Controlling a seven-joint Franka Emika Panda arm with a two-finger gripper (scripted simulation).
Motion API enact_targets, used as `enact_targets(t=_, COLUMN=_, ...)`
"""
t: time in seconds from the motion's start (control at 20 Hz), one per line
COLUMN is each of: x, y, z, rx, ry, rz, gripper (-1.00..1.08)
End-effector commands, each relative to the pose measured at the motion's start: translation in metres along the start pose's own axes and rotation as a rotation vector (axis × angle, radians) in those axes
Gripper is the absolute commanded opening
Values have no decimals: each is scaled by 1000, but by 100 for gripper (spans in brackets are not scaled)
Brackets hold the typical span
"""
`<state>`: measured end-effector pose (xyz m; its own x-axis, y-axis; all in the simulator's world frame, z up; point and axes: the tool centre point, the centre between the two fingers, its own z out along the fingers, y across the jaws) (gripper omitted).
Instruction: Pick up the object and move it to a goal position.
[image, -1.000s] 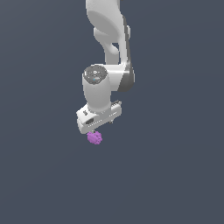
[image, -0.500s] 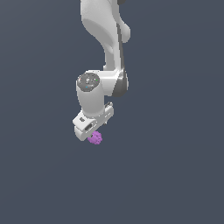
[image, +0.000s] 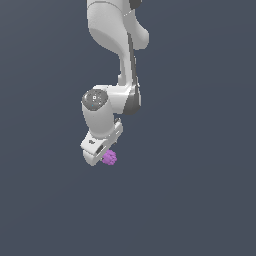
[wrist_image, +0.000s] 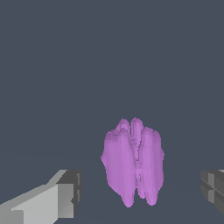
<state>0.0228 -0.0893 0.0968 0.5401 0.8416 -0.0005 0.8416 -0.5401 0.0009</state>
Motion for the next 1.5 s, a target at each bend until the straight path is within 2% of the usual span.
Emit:
enact_targets(t=0.0, x=-2, y=2, z=3, rx=0, ry=0, rz=-32, gripper=100)
enact_targets(t=0.6, x=-5, y=4, z=10, rx=1, ry=0, rz=-67, gripper=100)
enact_targets(t=1.05, x=-5, y=3, z=50, rx=1, ry=0, rz=-72, gripper=100)
enact_targets(t=1.3, x=-5, y=4, z=56, rx=1, ry=0, rz=-72, gripper=100)
enact_targets(t=1.35, x=-5, y=4, z=56, rx=1, ry=0, rz=-72, gripper=-100)
enact_targets(t=1.45, x=-5, y=4, z=56, rx=1, ry=0, rz=-72, gripper=-100)
